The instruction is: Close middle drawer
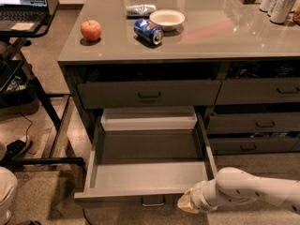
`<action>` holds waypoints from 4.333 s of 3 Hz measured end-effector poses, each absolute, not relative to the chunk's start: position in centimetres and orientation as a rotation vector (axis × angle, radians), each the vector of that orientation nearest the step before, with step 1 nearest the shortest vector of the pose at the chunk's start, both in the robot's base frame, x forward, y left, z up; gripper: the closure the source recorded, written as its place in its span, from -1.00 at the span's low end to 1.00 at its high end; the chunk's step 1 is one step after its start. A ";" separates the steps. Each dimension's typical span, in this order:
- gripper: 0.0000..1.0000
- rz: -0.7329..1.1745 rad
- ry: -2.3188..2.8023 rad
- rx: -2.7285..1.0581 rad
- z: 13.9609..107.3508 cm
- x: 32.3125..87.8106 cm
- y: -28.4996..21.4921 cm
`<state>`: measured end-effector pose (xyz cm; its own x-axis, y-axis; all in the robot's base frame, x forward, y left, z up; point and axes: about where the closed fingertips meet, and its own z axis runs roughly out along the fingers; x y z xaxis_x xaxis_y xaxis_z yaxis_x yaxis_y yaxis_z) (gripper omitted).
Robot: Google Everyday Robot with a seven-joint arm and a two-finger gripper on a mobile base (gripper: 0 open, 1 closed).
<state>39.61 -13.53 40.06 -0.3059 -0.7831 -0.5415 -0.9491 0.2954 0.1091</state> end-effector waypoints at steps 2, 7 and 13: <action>-0.28 0.537 2.080 -1.574 41.6 44.2 -10.6; -1.00 0.427 1.898 -1.599 40.4 55.4 -8.2; 0.23 -0.024 1.794 -1.484 40.6 74.7 -15.9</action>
Offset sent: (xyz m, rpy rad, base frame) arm 0.0855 0.0443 0.0295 0.0300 -0.1712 0.0462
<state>74.71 -15.92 40.62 -0.0020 -0.8361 -0.5486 -0.8211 0.3144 -0.4763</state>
